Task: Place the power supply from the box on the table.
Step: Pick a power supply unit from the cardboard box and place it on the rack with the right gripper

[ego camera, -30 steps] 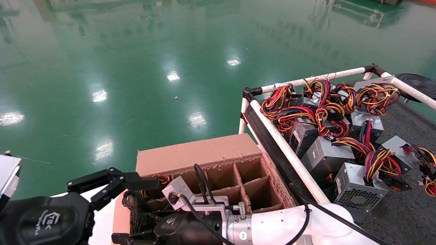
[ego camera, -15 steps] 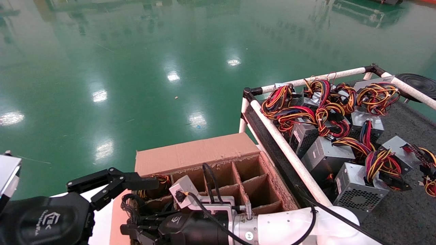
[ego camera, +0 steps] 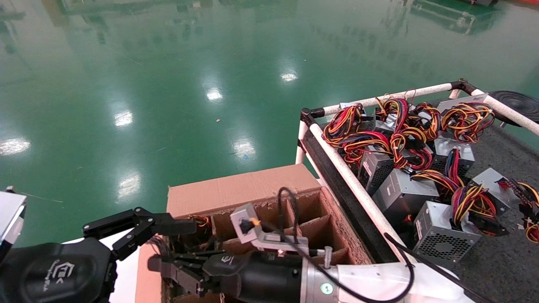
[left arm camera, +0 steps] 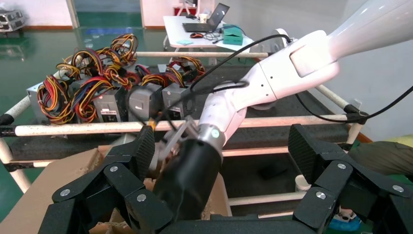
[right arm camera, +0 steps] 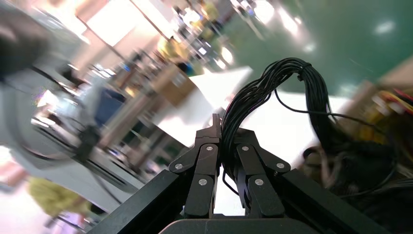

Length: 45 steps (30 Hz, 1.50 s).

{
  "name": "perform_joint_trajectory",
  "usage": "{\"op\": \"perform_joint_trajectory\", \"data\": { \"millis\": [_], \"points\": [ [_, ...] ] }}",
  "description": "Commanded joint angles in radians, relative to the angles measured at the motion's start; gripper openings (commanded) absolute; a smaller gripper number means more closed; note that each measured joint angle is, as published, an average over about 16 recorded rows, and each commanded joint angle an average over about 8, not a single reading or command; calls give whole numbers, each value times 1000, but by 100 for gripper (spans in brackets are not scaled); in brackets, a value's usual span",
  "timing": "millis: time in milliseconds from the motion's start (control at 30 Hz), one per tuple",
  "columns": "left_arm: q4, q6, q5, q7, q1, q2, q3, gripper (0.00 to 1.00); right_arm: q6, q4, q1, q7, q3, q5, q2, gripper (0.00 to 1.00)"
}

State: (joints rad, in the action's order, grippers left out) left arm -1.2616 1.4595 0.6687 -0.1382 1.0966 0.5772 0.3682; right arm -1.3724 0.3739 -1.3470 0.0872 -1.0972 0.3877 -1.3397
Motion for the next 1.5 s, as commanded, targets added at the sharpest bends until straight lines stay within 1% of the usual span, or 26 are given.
{"op": "perform_joint_trajectory", "data": {
  "millis": [33, 167, 267, 367, 867, 1233, 1500],
  "points": [
    [0, 0, 0, 0, 0, 0, 0, 100, -51, -9, 7, 0, 15, -32, 2, 0],
    [0, 0, 0, 0, 0, 0, 0, 100, -138, -36, 3, 1, 34, -74, 4, 0],
    [0, 0, 0, 0, 0, 0, 0, 100, -169, -53, -3, 7, 42, -94, 6, 0],
    [0, 0, 0, 0, 0, 0, 0, 100, -183, -62, -7, 14, 48, -112, 10, 0],
    [0, 0, 0, 0, 0, 0, 0, 100, -197, -73, 7, 53, 72, -185, 37, 0],
    [0, 0, 0, 0, 0, 0, 0, 100, -192, -21, 26, 90, 96, -240, 74, 0],
    [0, 0, 0, 0, 0, 0, 0, 100, -169, 37, 32, 118, 124, -289, 99, 0]
  ]
}}
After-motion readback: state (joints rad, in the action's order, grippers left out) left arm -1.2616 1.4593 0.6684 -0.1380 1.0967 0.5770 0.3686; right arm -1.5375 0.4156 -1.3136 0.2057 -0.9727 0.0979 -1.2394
